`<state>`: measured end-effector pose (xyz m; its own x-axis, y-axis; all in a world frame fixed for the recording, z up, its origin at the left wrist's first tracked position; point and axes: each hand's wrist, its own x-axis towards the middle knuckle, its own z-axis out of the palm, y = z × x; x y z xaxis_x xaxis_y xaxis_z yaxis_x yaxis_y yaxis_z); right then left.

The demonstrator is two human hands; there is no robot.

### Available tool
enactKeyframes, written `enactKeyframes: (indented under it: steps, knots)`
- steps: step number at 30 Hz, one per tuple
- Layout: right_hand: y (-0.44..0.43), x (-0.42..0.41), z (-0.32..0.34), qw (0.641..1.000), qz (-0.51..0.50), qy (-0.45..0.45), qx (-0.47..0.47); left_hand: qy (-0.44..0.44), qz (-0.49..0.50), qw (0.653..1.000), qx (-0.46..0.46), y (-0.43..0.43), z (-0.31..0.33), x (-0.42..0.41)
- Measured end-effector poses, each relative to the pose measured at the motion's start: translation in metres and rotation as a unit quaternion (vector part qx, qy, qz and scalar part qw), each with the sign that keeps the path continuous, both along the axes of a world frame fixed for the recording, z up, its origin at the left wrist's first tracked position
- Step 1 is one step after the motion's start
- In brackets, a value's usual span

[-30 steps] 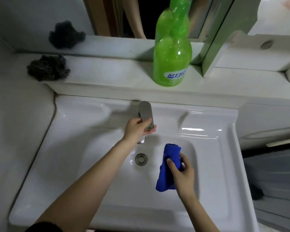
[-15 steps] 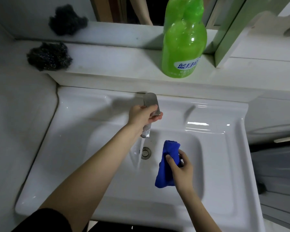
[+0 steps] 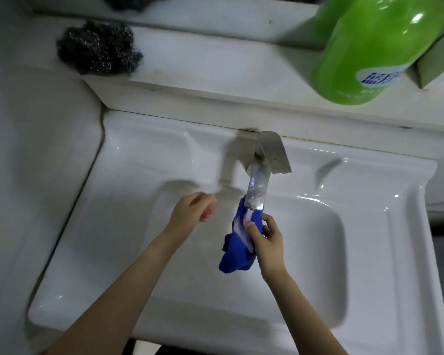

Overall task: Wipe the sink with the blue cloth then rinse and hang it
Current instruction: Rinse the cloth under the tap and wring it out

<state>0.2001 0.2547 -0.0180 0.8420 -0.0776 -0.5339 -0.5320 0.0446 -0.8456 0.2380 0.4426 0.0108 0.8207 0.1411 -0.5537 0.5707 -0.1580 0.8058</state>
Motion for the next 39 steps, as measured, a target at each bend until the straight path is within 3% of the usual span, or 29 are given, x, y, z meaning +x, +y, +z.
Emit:
enactKeyframes:
  steps: [4, 7, 10, 12, 15, 20, 27, 32, 36, 39]
  knots:
    - [0.019, 0.003, -0.016, 0.999, 0.027, 0.016, 0.034, 0.062, -0.016, 0.997, -0.048, -0.006, -0.047, -0.013]
    - [0.027, 0.002, -0.024, 0.994, 0.040, 0.043, 0.096, 0.138, -0.042, 0.976, -0.165, -0.019, -0.065, -0.019]
    - [0.025, 0.007, -0.028, 0.985, 0.020, 0.077, 0.150, 0.135, -0.016, 0.950, -0.281, -0.032, -0.072, -0.021]
    - [0.022, 0.011, -0.027, 0.988, -0.002, 0.086, 0.126, 0.114, -0.024, 0.953, -0.279, -0.041, -0.069, -0.021]
    - [0.017, 0.011, -0.021, 0.993, 0.011, 0.092, 0.076, 0.076, -0.015, 0.977, -0.198, -0.050, -0.067, -0.023]
    - [-0.003, 0.002, -0.010, 0.983, 0.046, 0.112, 0.135, 0.025, -0.001, 0.992, -0.128, -0.055, -0.055, -0.022]
    - [-0.013, 0.000, -0.006, 0.997, 0.072, 0.038, 0.003, 0.072, 0.022, 0.972, -0.224, -0.032, -0.061, -0.022]
    - [-0.001, -0.001, 0.001, 0.989, 0.145, 0.013, -0.042, 0.177, 0.048, 0.920, -0.346, -0.045, -0.066, -0.030]
    - [-0.001, 0.001, -0.011, 0.966, 0.201, 0.000, -0.161, 0.136, 0.034, 0.917, -0.373, -0.053, -0.064, -0.035]
    - [-0.001, 0.002, -0.010, 0.974, 0.199, 0.016, -0.109, 0.093, -0.017, 0.934, -0.344, -0.062, -0.066, -0.040]
